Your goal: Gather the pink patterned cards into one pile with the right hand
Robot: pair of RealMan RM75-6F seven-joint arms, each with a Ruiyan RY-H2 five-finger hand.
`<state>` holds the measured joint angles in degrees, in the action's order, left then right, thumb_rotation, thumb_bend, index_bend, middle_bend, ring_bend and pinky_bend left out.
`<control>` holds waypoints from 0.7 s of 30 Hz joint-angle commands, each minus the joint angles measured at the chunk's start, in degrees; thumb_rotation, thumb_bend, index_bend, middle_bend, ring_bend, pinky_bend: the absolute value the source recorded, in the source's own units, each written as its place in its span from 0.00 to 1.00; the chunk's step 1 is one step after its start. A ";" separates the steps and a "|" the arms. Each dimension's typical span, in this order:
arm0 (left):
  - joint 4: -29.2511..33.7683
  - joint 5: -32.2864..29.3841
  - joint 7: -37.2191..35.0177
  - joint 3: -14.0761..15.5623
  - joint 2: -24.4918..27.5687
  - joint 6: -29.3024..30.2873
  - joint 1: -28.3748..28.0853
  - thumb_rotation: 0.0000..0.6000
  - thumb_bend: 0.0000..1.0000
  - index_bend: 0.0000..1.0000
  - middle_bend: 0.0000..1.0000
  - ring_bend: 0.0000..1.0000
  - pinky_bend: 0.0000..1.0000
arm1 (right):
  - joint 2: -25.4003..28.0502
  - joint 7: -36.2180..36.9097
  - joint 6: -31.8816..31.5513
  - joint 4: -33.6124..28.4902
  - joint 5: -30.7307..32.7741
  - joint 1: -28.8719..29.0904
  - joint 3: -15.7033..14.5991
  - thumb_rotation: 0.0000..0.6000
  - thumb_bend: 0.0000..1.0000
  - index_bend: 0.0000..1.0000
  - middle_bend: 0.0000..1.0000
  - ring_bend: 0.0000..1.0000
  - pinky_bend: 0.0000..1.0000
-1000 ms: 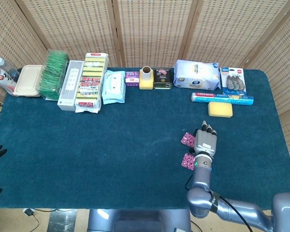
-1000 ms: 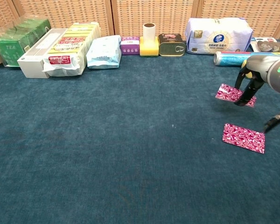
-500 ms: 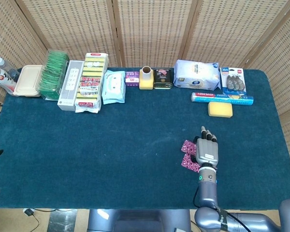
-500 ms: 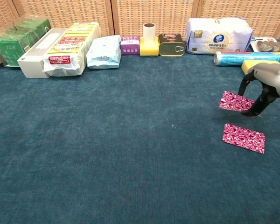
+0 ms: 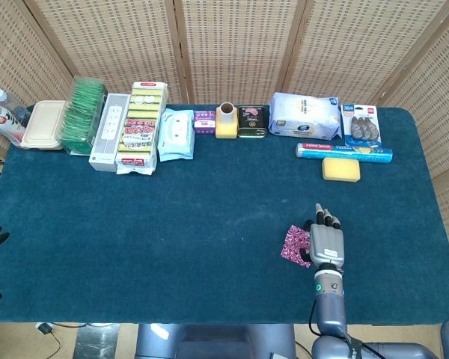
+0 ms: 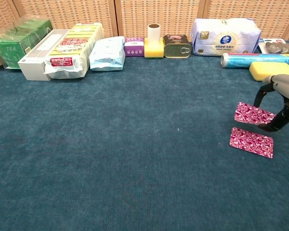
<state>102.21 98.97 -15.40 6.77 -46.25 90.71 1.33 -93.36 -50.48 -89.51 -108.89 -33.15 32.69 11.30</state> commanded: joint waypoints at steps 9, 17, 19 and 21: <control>0.36 -0.14 0.80 0.01 -0.13 -0.41 -0.11 1.00 0.08 0.00 0.00 0.00 0.04 | 0.32 0.37 1.34 1.35 1.21 -1.62 -1.37 1.00 0.36 0.37 0.02 0.00 0.09; 0.58 -0.58 0.97 -0.09 -0.08 -0.87 -0.31 1.00 0.08 0.00 0.00 0.00 0.04 | -0.75 0.05 1.76 1.75 -0.73 -2.36 -3.58 1.00 0.36 0.37 0.02 0.00 0.09; 0.62 -0.59 0.99 -0.09 -0.07 -0.91 -0.33 1.00 0.07 0.00 0.00 0.00 0.04 | -1.03 -0.09 1.82 1.88 -1.14 -2.46 -3.89 1.00 0.36 0.37 0.02 0.00 0.09; 0.63 -0.56 1.01 -0.07 -0.06 -0.92 -0.33 1.00 0.07 0.00 0.00 0.00 0.04 | -1.35 -0.24 1.97 2.06 -1.22 -2.49 -3.96 0.99 0.36 0.37 0.02 0.00 0.09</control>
<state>102.85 98.41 -14.38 6.70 -46.31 89.79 1.01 -94.65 -50.67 -87.59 -106.88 -34.33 30.23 7.38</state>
